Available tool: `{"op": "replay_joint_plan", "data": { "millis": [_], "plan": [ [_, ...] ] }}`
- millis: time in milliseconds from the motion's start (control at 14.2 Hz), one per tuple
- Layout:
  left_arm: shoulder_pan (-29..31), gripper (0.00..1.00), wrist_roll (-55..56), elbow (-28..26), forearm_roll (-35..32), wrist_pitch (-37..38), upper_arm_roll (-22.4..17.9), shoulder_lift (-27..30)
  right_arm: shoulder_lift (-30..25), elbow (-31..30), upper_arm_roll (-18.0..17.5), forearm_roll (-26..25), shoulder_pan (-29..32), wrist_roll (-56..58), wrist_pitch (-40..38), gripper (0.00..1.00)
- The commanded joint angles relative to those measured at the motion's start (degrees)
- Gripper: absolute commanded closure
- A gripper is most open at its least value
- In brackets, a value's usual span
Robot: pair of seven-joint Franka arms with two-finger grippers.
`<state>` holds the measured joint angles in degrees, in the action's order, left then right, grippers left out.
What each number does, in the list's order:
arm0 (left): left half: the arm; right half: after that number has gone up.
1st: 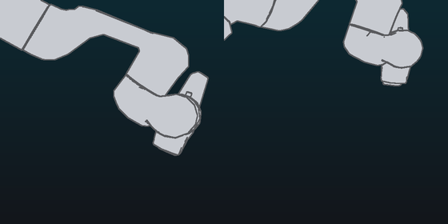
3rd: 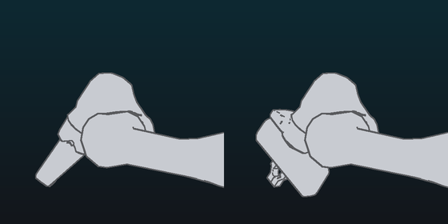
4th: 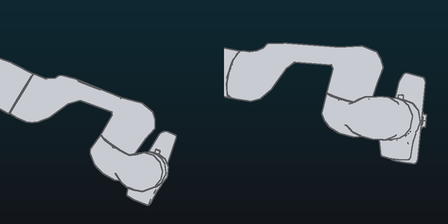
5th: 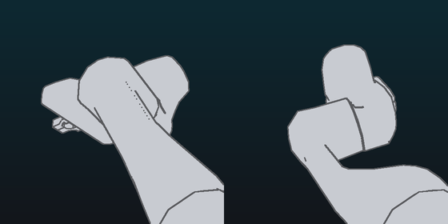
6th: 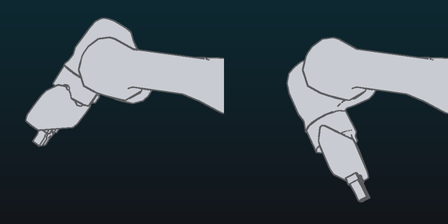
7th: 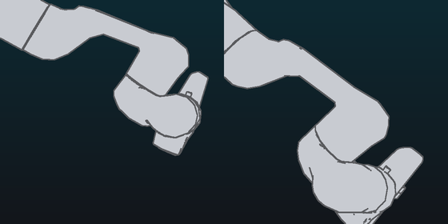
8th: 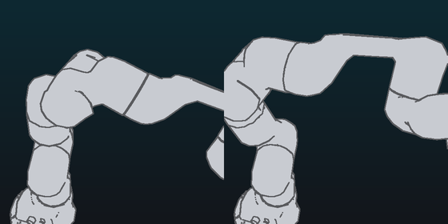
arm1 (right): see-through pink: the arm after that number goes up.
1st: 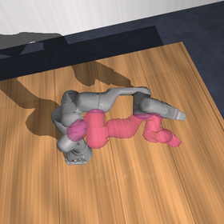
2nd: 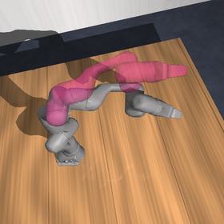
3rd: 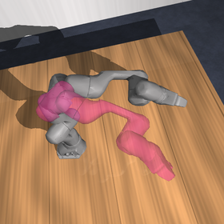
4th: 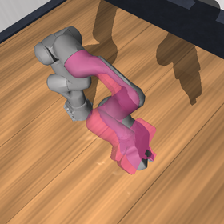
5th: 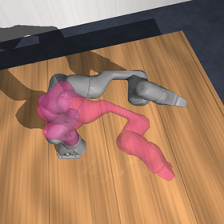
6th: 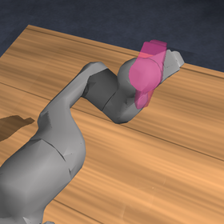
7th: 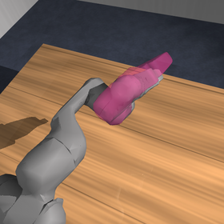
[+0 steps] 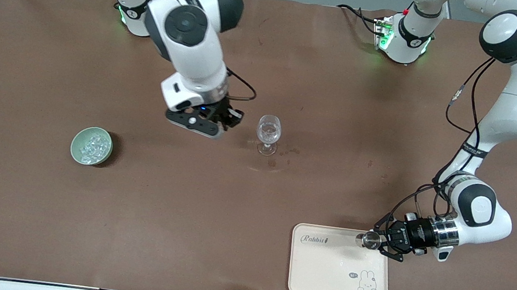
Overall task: Pour wine and add ice with both arms
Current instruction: 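Carry the jigger toward the tray while the right gripper brings ice over the glass, then open the right gripper to drop the ice cube into the wine glass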
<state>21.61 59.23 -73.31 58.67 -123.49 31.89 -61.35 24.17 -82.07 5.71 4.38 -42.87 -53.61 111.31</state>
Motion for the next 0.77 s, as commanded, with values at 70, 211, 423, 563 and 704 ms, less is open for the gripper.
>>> {"op": "replay_joint_plan", "data": {
  "millis": [70,211,423,563,704],
  "plan": [
    [-2.19,0.99,-2.45,3.35,1.28,-2.11,-2.10,-2.72,3.68,2.00,0.62,-0.07,-3.44,-4.56,3.21,0.94],
    [-2.10,0.99,-4.91,3.52,1.36,-2.37,-2.97,-4.30,4.91,2.00,0.62,0.10,-5.46,-5.27,3.21,0.94],
    [-2.10,0.99,-5.45,3.79,1.45,-2.37,-3.06,-6.06,7.11,2.00,0.62,3.17,-7.75,-6.50,4.69,0.93],
    [-1.92,0.99,-5.45,3.79,1.80,-2.46,-2.98,-6.94,7.55,2.00,0.62,3.27,-8.80,-6.59,5.49,0.93],
    [-1.84,0.99,-5.53,3.79,3.47,-2.46,-3.06,-7.12,8.69,2.00,0.53,3.88,-9.51,-6.68,6.98,0.93]
  ]
}}
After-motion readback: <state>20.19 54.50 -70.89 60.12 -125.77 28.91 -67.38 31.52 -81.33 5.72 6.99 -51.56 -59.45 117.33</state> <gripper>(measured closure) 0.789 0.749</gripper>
